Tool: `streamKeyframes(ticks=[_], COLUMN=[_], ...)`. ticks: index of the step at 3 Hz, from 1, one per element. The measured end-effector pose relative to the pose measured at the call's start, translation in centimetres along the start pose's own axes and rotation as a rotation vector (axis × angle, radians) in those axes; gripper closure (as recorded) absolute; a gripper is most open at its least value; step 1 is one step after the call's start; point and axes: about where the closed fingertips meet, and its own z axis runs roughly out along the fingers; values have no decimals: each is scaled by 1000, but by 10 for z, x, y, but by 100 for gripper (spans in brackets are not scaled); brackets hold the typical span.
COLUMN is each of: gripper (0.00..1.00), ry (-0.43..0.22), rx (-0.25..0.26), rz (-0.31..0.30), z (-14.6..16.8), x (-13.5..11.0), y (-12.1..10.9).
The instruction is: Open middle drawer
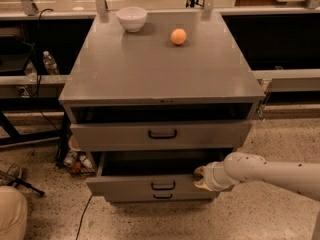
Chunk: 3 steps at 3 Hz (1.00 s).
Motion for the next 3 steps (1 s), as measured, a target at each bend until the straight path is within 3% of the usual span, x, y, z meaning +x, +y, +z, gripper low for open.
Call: streamKeyframes(ticks=[1,2,3], gripper=[100,100,100], ry=[0,-1,-1], rx=[1,10,10], rz=[1,6,6], z=[0,-3,-8], x=[0,1,-1], y=[3,28,26])
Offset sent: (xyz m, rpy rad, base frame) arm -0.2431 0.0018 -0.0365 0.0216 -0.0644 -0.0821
